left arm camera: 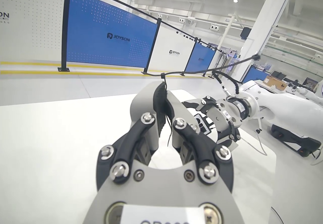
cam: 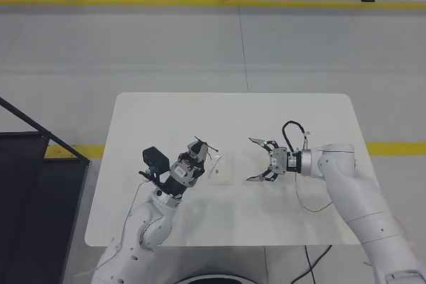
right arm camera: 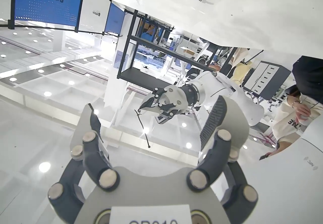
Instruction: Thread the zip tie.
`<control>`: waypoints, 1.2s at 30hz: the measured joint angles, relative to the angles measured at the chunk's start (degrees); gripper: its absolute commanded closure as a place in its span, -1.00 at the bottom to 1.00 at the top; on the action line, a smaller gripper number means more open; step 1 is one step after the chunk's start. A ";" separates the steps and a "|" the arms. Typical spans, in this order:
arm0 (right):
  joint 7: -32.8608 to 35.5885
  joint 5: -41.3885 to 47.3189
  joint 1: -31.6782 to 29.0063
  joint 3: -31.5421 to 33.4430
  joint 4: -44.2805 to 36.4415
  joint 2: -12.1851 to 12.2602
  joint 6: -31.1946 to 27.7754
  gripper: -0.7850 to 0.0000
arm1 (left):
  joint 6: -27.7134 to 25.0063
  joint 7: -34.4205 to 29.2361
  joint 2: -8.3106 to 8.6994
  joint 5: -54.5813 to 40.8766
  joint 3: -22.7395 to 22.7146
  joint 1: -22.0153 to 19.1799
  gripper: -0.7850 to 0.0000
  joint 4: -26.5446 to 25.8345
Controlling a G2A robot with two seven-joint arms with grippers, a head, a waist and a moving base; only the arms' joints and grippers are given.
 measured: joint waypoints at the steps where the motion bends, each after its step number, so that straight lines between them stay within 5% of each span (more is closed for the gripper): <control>1: 0.00 0.00 0.00 0.00 0.00 0.00 0.00 -1.00 | 0.00 0.00 0.00 0.00 0.00 0.00 1.00 0.00; 14: 2.09 5.14 1.93 -7.41 -1.71 -0.20 -0.90 -1.00 | -0.03 0.20 -0.25 0.68 1.89 -0.47 1.00 -0.13; 21: 11.06 -14.18 -3.28 -5.45 -7.40 2.99 -22.86 -1.00 | 1.29 -0.23 -0.40 0.02 1.91 -0.91 1.00 0.32; 32: 10.25 -14.22 -4.10 -5.14 -8.25 3.07 -24.76 -1.00 | 1.43 -0.30 -0.41 -0.06 1.90 -0.92 1.00 0.31; 36: 10.56 -22.25 -6.33 -5.08 -12.38 3.65 -36.78 -1.00 | 2.50 -1.48 -0.48 -0.87 1.85 -0.83 1.00 -0.18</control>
